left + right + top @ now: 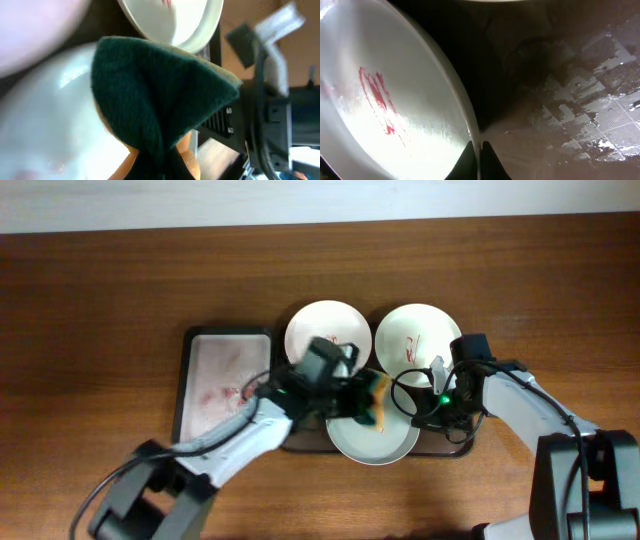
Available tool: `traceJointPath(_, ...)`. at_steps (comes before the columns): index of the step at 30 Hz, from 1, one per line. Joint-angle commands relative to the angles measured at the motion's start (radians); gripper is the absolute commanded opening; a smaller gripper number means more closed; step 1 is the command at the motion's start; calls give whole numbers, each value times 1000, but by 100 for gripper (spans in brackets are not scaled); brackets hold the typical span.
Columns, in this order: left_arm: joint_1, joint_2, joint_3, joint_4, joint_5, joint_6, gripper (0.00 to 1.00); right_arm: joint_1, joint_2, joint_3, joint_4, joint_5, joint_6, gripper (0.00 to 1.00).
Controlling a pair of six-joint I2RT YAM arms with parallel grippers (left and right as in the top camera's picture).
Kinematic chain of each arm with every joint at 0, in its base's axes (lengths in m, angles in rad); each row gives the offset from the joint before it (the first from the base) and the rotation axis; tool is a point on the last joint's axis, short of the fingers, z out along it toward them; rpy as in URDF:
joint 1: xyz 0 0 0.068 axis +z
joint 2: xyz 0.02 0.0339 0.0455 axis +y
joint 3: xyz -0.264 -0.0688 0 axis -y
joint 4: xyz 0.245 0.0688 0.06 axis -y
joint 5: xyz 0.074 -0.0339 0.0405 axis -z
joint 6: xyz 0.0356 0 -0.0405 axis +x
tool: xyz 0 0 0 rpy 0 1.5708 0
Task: Clean dirty plates on tray and stack at the side
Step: 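Scrub the pale green plate with the sponge while the right gripper holds it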
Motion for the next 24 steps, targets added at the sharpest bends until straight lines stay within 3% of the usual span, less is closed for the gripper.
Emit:
traceJointPath(1, -67, 61, 6, 74, -39, -147, 0, 7, 3, 17, 3, -20, -7, 4)
traceJointPath(8, -137, 140, 6, 106, -247, -164, 0, 7, 3, 17, -5, -20, -7, 4)
traceJointPath(12, -143, 172, 6, 9, -434, -164, 0, 7, 3, 17, -16, -19, -7, 4)
traceJointPath(19, -139, 147, 13, -202, -459, -164, 0, 7, 3, 17, -27, -19, -7, 4)
traceJointPath(24, -75, -23, 42, -281, -469, -141, 0, 7, 3, 17, -27, -19, -7, 4)
